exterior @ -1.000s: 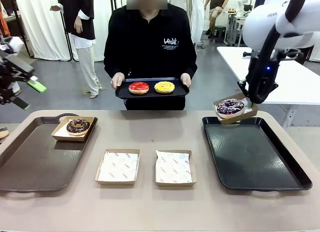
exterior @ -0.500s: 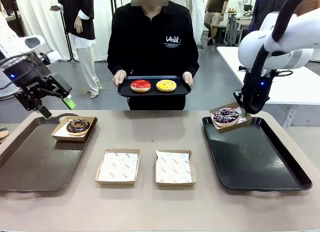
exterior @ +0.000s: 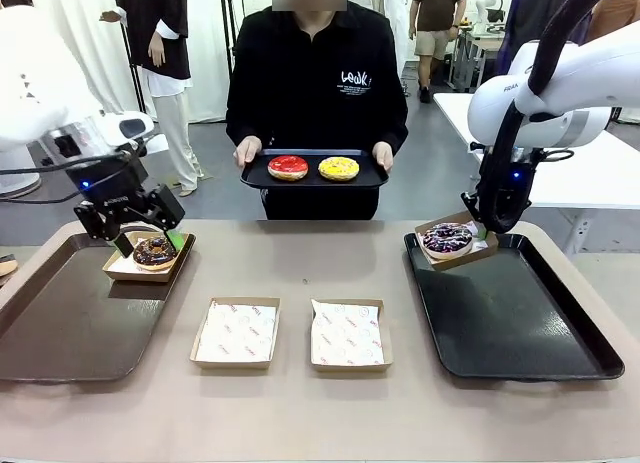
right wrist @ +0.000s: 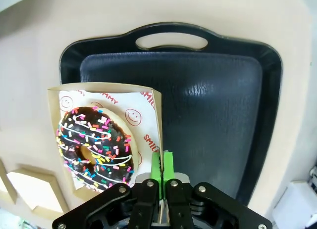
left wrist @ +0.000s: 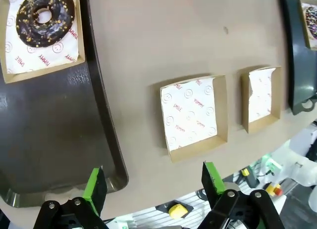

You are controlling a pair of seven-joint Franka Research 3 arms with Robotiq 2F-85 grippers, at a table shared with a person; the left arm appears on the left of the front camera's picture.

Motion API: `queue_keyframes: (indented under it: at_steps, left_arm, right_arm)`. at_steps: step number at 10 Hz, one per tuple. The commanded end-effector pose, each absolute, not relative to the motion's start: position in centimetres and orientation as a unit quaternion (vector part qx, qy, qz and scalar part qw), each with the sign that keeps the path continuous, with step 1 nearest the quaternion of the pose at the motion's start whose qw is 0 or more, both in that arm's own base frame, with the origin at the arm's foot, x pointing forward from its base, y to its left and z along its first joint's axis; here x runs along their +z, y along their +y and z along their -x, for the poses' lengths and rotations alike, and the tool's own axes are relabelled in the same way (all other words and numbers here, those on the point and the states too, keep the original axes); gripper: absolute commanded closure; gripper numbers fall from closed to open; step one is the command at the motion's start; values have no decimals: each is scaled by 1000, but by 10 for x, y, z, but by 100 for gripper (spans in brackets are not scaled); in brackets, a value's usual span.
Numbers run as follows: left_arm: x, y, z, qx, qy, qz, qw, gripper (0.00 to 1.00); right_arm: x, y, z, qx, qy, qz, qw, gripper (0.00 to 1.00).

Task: Individually package the donuts and arrange them on the tray.
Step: Place the picked Paper togo box on the Handle tray while simultaneously picking up another Paper togo box from the table with the other hand.

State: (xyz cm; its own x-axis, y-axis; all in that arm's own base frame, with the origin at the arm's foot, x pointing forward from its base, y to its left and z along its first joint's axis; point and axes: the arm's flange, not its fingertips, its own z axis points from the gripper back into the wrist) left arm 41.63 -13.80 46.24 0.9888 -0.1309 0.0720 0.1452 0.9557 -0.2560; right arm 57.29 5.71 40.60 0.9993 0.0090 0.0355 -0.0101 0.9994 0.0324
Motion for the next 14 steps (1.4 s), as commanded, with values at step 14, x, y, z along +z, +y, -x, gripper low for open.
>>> queue_keyframes:
  at_steps: [14]
  left_arm:
    - [369,-205,-404,-56,-60,32,996,0]
  right_arm:
    - [410,57,-570,4,-20,-17,1000,99]
